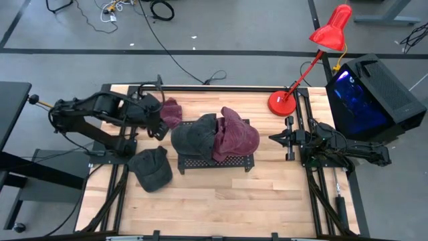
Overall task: Pick & Place hat
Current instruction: Stack the black cap on top of the black cap on the shelf
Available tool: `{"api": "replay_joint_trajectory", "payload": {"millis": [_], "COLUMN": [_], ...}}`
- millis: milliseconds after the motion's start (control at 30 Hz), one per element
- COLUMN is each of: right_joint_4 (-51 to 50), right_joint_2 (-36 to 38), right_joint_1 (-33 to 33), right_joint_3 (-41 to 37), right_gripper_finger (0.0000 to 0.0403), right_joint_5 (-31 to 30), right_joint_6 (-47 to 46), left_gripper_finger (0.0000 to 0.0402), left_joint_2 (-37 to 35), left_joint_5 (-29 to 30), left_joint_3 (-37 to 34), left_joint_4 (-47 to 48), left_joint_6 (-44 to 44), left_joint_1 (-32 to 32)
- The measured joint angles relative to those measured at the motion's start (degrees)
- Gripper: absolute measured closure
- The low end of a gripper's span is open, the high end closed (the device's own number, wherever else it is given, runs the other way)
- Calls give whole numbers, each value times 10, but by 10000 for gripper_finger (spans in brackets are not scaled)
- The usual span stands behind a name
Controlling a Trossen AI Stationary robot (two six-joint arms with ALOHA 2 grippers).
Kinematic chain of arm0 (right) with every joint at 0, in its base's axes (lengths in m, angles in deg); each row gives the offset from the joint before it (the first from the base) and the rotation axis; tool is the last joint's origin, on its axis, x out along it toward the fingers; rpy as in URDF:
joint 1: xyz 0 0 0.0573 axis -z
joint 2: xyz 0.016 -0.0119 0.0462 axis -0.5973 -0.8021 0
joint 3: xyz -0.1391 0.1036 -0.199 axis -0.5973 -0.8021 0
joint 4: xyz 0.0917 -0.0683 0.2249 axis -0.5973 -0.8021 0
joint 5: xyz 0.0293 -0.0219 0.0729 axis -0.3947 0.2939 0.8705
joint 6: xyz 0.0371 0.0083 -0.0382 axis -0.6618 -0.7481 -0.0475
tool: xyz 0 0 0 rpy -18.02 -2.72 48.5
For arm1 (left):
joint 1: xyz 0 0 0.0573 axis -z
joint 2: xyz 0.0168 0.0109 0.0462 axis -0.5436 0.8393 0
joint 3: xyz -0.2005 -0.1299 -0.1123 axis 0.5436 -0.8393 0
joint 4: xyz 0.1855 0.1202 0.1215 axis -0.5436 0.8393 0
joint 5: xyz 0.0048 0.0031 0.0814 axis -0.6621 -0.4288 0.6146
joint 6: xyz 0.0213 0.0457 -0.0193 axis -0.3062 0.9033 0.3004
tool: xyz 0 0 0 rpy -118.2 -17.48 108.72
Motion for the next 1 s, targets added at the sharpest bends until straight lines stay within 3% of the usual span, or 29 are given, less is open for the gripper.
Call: {"api": "replay_joint_trajectory", "payload": {"millis": [100,267,367,800,1000], "right_joint_4": [0,-1,-1,-1,-1], "right_joint_2": [0,0,0,0,0], "right_joint_1": [0,0,0,0,0], "right_joint_3": [0,0,0,0,0], "right_gripper_finger": [399,399,399,399,399], "right_joint_5": [0,0,0,0,0], "right_joint_6": [0,0,0,0,0], "left_gripper_finger": [225,225,225,225,225], "left_joint_2": [-25,-48,-53,-54,-54], "left_joint_5": [-8,-94,-116,-177,-186], "left_joint_3": [-51,-121,-151,-282,-323], "left_joint_4": [-16,-25,-25,-41,-72], "left_joint_6": [22,78,82,84,137], "left_joint_1": [0,0,0,0,0]}}
